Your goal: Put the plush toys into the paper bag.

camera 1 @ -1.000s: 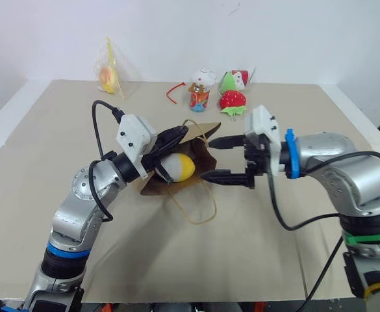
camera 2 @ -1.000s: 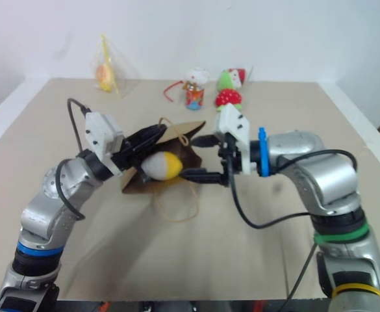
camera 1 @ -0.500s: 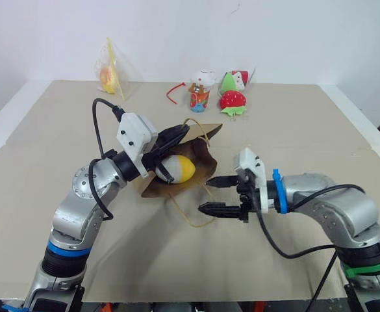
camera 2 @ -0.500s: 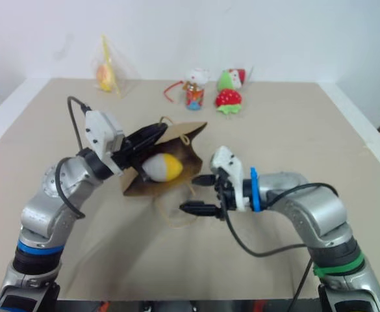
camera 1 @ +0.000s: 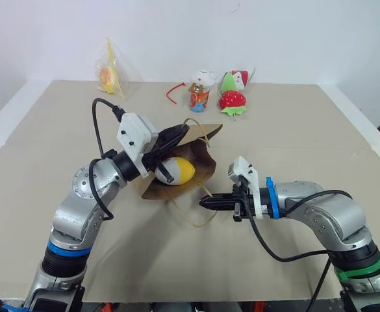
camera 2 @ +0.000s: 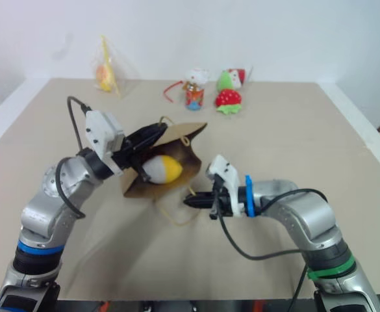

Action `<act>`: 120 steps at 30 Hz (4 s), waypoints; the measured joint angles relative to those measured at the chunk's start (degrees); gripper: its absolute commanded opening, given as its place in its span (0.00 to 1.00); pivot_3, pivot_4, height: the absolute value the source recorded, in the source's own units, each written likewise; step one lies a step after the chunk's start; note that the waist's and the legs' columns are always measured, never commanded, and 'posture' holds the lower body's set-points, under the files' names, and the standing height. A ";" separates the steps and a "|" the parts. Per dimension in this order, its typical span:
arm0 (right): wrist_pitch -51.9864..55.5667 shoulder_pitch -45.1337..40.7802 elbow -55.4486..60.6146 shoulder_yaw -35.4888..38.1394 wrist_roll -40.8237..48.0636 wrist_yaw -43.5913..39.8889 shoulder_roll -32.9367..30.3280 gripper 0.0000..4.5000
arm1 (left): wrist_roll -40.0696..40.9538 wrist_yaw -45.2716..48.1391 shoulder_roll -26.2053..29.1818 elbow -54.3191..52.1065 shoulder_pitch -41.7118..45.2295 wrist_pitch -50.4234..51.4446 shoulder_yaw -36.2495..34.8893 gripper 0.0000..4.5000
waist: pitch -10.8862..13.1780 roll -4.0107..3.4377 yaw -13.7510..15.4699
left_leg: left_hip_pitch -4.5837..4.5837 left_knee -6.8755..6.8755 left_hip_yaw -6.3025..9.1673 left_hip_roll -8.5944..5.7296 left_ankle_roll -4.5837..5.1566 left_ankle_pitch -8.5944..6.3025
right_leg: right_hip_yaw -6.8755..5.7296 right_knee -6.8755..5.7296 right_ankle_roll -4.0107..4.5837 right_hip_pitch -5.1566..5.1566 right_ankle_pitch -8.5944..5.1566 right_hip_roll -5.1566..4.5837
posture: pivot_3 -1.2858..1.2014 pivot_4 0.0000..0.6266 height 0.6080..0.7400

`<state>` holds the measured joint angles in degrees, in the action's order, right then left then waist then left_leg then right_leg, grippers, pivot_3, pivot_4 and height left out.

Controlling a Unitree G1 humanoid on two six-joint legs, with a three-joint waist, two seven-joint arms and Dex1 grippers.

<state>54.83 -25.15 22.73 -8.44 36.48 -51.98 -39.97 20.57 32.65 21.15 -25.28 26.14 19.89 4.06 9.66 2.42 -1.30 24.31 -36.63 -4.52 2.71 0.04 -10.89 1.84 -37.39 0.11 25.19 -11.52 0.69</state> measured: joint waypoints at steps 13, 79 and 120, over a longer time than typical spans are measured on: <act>6.05 -15.95 -2.47 13.10 12.23 -5.44 -8.91 0.00 | -1.47 0.37 0.55 7.39 6.33 -2.53 -1.91 0.00 | 0.03 -0.01 0.05 | 0.08 0.10 0.01 -0.02 0.02 -0.01 | -0.03 0.06 0.07 0.07 -0.05 -0.02 | 0.52 0.24 1.00; -2.77 -7.38 -20.17 29.05 6.14 -13.31 -21.45 0.29 | 3.94 10.27 0.61 9.85 1.63 -2.45 -0.97 1.00 | 0.01 -0.06 -0.07 | 0.02 0.06 -0.18 -0.04 0.16 -0.13 | 0.38 0.11 -0.13 0.03 -0.05 -0.05 | 0.52 0.24 1.00; -12.87 -8.75 -9.88 3.75 -4.87 -3.05 1.40 0.02 | 6.44 6.31 3.06 2.10 -4.37 9.96 2.29 1.00 | -0.01 -0.03 -0.03 | -0.05 -0.02 -0.33 -0.03 0.21 -0.08 | 0.62 0.09 -0.21 0.02 0.08 0.02 | 0.52 0.24 1.00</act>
<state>41.95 -33.90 12.85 -4.69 31.61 -55.03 -38.57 27.01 38.96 24.21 -23.17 21.77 29.85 6.36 9.65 2.39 -1.33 24.26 -36.65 -4.85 2.68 0.24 -10.97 2.46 -37.30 -0.11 25.21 -11.44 0.71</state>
